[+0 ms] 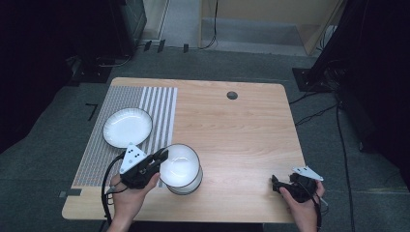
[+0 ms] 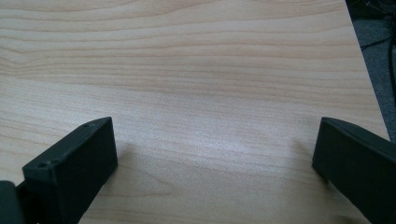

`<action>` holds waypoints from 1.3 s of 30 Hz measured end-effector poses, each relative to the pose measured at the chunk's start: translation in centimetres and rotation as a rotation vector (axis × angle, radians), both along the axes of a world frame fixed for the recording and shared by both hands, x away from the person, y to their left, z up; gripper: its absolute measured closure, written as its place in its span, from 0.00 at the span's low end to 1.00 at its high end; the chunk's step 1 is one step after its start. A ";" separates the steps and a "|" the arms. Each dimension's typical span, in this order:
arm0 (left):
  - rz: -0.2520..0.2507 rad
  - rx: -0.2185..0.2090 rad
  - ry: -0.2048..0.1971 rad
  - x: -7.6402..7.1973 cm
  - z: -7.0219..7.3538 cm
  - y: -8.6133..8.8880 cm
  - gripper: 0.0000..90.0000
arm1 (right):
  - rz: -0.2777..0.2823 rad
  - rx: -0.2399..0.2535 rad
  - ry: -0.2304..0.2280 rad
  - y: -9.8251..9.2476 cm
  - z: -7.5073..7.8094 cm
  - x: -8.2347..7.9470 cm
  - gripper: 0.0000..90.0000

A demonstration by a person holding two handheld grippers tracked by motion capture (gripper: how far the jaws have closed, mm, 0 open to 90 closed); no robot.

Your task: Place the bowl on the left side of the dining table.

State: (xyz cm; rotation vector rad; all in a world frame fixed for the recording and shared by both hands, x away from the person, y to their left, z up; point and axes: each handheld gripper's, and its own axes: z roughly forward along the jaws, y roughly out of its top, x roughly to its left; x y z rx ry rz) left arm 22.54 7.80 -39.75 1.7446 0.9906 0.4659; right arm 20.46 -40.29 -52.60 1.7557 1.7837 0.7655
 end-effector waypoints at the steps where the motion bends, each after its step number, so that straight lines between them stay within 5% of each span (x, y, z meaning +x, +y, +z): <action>1: 0.003 -0.006 -0.002 0.1 0.2 0.3 0.92 | 0.000 0.000 0.000 0.0 0.0 0.0 0.00; 24: 0.096 -0.076 -0.008 1.4 1.6 4.9 0.92 | 0.000 0.000 0.000 0.0 0.0 0.0 0.00; 39: 0.165 -0.080 0.007 2.6 1.2 7.5 0.92 | 0.000 0.000 0.000 0.0 0.0 0.0 0.00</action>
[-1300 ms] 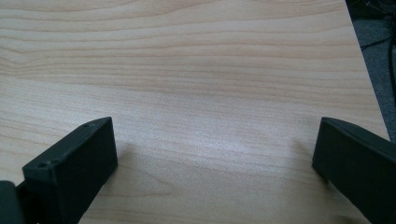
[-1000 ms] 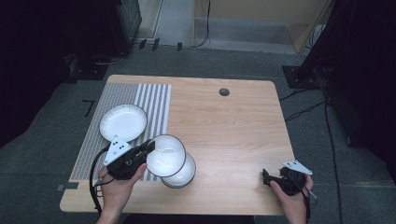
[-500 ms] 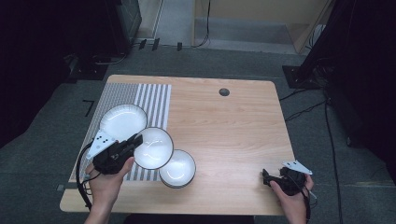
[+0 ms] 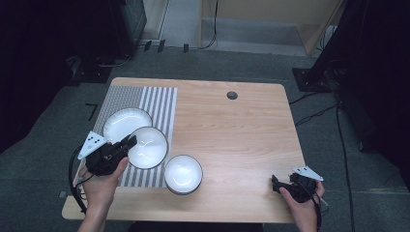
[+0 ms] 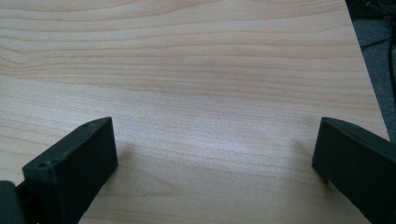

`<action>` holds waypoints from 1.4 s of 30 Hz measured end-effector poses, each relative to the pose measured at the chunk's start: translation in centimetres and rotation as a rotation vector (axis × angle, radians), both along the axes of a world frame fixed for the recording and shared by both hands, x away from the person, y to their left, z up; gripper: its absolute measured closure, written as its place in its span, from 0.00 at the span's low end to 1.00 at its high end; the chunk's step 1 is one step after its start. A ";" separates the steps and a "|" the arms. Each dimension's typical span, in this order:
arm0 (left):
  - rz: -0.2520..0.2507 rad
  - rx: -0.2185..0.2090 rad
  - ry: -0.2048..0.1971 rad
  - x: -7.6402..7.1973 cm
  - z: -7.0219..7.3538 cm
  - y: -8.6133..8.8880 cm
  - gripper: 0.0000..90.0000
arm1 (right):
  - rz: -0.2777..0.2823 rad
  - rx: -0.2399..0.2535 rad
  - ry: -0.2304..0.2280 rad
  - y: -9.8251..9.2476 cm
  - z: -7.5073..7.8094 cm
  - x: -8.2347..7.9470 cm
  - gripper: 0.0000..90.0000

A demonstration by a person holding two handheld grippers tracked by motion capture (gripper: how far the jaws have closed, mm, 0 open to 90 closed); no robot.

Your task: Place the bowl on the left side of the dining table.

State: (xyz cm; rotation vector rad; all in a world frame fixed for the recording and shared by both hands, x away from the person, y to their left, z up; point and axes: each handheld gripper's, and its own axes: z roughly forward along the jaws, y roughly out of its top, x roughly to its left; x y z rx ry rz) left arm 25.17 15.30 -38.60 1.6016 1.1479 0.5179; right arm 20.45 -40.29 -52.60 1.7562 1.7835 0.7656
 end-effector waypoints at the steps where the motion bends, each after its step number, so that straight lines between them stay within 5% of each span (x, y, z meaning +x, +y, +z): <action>1: 0.004 -0.001 -0.001 0.1 0.0 0.1 0.92 | 0.000 0.000 0.000 0.0 0.0 0.0 0.00; 42: 0.115 -0.015 0.068 4.7 -2.6 4.3 0.93 | -0.018 0.002 0.001 0.1 0.0 0.0 0.00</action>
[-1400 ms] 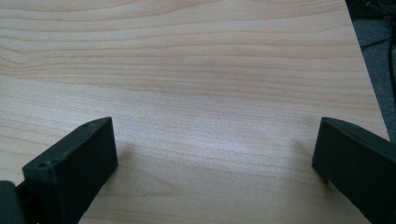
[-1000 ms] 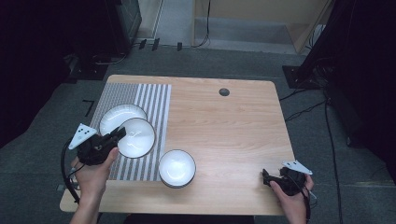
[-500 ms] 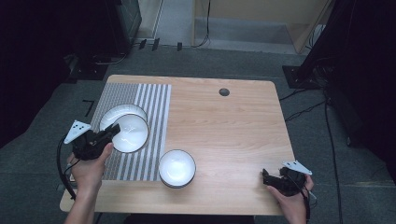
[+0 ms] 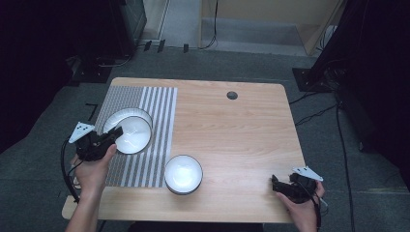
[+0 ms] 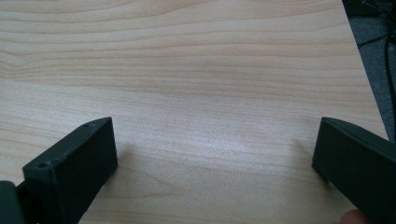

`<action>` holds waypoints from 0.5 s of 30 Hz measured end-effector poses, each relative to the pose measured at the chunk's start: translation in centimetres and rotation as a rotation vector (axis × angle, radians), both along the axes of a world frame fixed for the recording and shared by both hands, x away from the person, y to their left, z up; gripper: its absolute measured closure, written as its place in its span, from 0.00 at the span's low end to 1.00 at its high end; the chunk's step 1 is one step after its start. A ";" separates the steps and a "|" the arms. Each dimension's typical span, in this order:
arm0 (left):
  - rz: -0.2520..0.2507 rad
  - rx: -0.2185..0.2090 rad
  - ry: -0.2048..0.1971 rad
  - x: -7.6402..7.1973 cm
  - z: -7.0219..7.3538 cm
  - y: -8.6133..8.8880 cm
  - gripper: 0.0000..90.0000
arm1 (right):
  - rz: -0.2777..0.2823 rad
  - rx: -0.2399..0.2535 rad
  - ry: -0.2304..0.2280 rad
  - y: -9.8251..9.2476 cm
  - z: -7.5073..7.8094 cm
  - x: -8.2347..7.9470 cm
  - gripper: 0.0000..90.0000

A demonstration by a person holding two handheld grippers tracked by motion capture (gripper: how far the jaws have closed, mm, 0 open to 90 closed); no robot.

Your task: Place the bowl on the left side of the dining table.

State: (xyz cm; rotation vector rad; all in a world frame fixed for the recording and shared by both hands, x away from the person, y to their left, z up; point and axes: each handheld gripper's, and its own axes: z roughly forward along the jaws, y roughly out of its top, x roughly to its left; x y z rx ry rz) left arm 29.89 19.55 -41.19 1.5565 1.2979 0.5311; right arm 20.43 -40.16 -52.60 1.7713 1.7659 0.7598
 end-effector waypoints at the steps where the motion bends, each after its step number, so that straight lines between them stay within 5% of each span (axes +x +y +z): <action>1: 0.002 0.000 0.001 0.1 -0.1 0.1 0.93 | -0.001 0.001 0.000 0.0 0.0 0.0 0.00; 15: 0.043 -0.021 0.034 2.0 -1.4 1.1 0.93 | -0.006 0.000 0.000 0.0 0.0 0.0 0.00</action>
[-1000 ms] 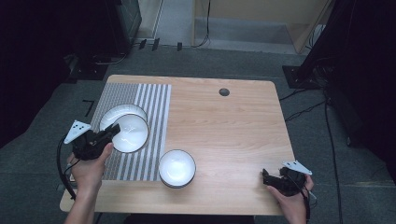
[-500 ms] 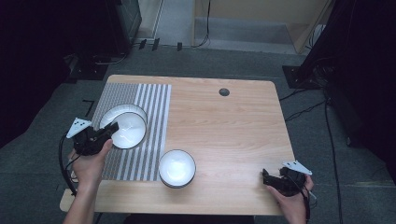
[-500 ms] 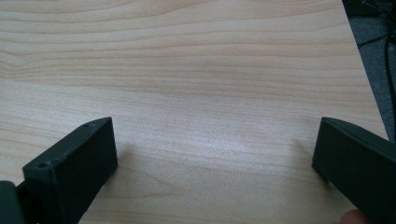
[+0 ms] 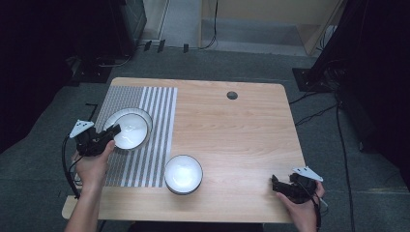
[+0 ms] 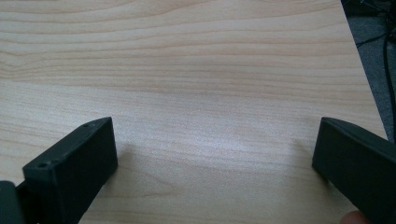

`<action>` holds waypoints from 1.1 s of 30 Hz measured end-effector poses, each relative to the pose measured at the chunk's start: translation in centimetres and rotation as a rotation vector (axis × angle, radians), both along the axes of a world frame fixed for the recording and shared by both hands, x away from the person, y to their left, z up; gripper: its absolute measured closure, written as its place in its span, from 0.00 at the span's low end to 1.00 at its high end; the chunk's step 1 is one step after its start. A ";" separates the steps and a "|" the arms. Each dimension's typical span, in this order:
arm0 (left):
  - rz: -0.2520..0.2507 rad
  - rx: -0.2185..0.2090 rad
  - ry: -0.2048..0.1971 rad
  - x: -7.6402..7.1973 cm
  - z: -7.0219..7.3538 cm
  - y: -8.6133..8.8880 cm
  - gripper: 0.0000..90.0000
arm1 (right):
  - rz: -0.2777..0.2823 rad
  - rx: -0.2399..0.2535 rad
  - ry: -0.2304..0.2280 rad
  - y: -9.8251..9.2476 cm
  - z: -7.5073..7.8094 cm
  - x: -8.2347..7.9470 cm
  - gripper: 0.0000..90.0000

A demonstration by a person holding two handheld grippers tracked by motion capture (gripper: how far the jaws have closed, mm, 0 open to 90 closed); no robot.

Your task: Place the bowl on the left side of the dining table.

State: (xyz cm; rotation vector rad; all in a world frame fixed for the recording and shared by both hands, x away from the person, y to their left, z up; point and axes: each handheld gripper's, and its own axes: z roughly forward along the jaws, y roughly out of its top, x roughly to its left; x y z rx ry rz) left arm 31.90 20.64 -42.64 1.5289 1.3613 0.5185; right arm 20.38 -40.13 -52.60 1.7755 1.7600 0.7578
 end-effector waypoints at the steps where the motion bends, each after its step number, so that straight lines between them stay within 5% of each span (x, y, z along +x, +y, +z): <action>1: 0.001 0.004 0.002 0.2 0.0 0.0 0.93 | 0.000 0.000 0.000 0.0 0.0 0.0 0.00; 23: 0.090 0.028 0.051 3.4 -1.7 1.2 0.93 | -0.002 0.000 -0.001 0.0 0.0 0.0 0.00; 33: 0.142 0.077 0.082 4.8 -3.0 1.6 0.92 | -0.008 -0.001 -0.002 0.0 0.0 -0.2 0.00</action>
